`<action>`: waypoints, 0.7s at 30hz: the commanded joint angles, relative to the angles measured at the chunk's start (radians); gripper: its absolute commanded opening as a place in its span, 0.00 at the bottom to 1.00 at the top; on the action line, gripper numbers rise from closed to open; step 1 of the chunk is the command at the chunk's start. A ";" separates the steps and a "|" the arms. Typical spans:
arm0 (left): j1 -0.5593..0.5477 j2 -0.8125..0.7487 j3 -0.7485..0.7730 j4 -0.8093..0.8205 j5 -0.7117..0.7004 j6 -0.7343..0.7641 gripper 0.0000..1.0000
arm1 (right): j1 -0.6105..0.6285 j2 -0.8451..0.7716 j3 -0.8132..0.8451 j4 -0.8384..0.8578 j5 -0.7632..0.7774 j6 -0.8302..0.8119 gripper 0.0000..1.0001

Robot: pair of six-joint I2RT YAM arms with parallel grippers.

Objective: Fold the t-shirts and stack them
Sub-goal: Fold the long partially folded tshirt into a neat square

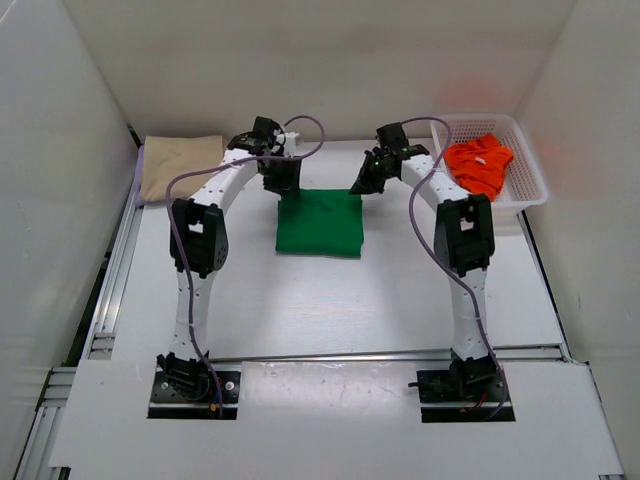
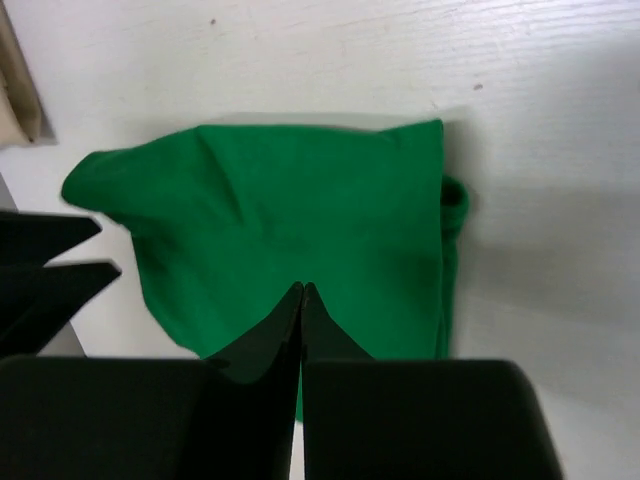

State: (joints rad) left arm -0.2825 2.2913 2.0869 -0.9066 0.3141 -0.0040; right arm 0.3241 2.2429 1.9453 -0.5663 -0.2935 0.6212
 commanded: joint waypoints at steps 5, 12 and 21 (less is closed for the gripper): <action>0.023 0.135 0.176 0.060 -0.027 0.004 0.56 | -0.020 0.188 0.158 0.016 0.066 0.101 0.00; 0.055 0.215 0.196 0.094 -0.064 0.004 0.57 | -0.031 0.228 0.181 0.016 0.171 0.183 0.00; 0.055 0.139 0.173 0.094 -0.118 0.004 0.70 | -0.031 0.141 0.213 0.052 0.050 0.129 0.10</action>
State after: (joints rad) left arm -0.2199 2.5263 2.2658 -0.8146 0.2462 -0.0059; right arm 0.2966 2.4584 2.1136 -0.5442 -0.1967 0.7738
